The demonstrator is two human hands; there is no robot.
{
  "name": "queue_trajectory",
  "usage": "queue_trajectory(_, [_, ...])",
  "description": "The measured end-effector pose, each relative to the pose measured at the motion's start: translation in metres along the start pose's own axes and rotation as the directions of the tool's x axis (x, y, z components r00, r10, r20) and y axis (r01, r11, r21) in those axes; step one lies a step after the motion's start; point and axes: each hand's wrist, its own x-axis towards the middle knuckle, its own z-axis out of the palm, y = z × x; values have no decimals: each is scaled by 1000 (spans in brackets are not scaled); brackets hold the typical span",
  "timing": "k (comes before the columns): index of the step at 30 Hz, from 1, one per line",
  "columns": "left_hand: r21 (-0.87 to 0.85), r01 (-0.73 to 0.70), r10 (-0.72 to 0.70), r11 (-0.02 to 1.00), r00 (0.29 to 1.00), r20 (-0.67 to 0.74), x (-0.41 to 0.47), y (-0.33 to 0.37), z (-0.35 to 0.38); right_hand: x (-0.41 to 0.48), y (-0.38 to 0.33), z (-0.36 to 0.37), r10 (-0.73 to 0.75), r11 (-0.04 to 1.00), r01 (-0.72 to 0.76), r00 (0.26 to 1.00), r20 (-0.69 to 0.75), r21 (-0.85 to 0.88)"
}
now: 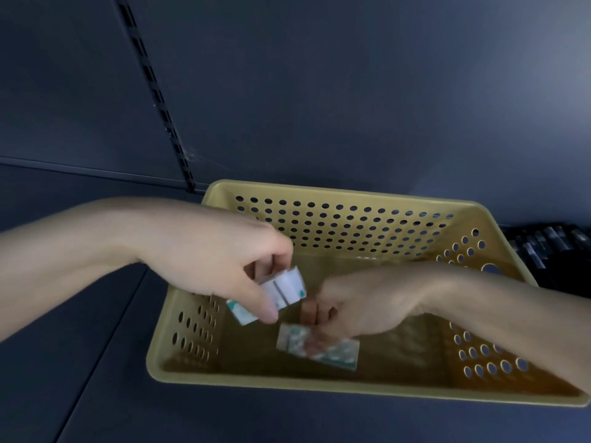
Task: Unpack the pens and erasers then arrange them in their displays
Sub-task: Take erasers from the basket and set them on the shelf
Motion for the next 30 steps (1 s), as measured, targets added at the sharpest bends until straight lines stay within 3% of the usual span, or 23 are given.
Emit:
queue_trajectory(2, [-69, -28, 21, 997, 995, -100, -6, 4, -5, -9, 5, -6, 21, 999, -15, 989, -145, 42])
queue_trajectory(5, [-203, -65, 18, 977, 974, -226, -12, 7, -11, -34, 13, -14, 52, 957, 52, 937, -346, 286])
queue_trajectory(8, [-379, -149, 20, 913, 946, -324, -12, 16, -11, -64, 18, -11, 51, 841, 245, 852, -522, 483])
queue_trajectory(11, [-515, -256, 21, 818, 909, -417, -8, 34, -7, -86, 18, 3, 54, 699, 443, 750, -659, 562])
queue_trajectory(16, [-624, -422, 48, 658, 850, -525, 5, 77, -6, -114, 23, 34, 122, 566, 640, 559, -820, 520])
queue_trajectory(21, [-596, -524, 90, 609, 792, -604, 19, 129, 1, -154, 33, 69, 171, 493, 755, 404, -899, 433])
queue_trajectory(30, [-547, -620, 201, 562, 744, -637, 65, 277, 51, -255, 92, 167, 331, 541, 774, 165, -929, 330])
